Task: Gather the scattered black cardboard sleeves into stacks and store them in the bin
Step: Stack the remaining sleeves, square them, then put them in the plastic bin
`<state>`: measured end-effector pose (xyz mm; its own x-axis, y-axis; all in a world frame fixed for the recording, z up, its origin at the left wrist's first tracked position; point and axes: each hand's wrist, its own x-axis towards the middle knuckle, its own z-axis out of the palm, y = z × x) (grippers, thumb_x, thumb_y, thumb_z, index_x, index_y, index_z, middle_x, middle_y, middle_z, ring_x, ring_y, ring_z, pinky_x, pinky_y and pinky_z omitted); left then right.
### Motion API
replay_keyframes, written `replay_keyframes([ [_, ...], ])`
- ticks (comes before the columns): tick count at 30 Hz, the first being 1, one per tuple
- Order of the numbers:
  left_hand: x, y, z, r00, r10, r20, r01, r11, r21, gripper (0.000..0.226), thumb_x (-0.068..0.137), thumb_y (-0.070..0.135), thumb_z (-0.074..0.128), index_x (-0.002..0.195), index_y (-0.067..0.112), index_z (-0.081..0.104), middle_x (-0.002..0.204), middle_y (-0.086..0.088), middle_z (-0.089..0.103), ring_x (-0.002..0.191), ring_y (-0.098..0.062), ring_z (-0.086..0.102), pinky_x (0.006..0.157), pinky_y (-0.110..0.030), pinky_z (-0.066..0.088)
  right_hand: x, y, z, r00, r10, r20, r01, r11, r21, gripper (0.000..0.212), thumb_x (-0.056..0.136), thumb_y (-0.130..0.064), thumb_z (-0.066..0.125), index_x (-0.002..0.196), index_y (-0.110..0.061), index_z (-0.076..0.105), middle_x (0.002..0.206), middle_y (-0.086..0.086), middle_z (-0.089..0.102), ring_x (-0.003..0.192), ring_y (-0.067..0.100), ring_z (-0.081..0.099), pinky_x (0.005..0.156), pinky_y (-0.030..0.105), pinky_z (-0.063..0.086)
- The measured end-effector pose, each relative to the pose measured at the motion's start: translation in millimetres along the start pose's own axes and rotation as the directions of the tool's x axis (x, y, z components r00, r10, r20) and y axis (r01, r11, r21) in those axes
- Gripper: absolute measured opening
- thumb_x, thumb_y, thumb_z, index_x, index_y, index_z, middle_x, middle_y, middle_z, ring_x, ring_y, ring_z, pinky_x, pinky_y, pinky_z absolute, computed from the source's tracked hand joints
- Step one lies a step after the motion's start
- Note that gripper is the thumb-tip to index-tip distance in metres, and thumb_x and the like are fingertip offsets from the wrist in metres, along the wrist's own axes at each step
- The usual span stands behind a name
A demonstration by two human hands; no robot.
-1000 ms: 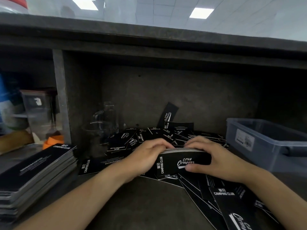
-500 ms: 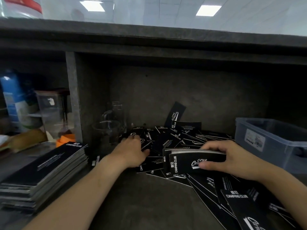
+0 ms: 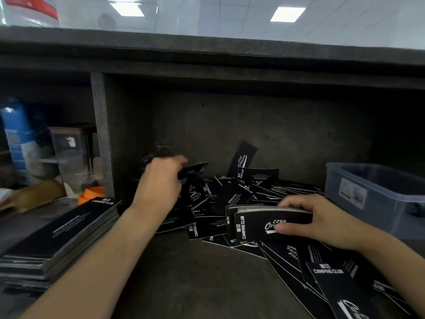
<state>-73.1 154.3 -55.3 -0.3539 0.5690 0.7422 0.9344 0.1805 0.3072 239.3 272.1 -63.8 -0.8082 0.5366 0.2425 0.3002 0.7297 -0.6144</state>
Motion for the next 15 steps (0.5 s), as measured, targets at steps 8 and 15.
replay_keyframes([
  [8,-3,4,-4,0.956,-0.066,-0.286,-0.039,0.937,-0.347,0.020,0.100,0.011,0.061,0.116,0.012,0.074,0.105,0.003,0.073,0.093,-0.001,0.061,0.078,0.005,0.037,2,1,2,1.000,-0.023,-0.002,0.023,0.999,0.038,0.015,0.085,-0.032,0.080,0.098,-0.028,0.074,0.108,-0.004,0.074,0.100,0.014,0.073,0.091,0.042,0.059],
  [15,-23,37,27,0.985,0.129,0.117,-0.050,0.852,-0.520,0.016,0.096,0.012,0.066,0.094,0.022,0.077,0.092,0.011,0.075,0.085,-0.003,0.068,0.082,-0.017,0.053,5,10,5,0.997,-0.012,-0.082,0.016,0.999,0.046,0.018,0.078,-0.041,0.081,0.092,-0.037,0.071,0.132,-0.028,0.058,0.119,-0.002,0.062,0.106,0.032,0.051],
])
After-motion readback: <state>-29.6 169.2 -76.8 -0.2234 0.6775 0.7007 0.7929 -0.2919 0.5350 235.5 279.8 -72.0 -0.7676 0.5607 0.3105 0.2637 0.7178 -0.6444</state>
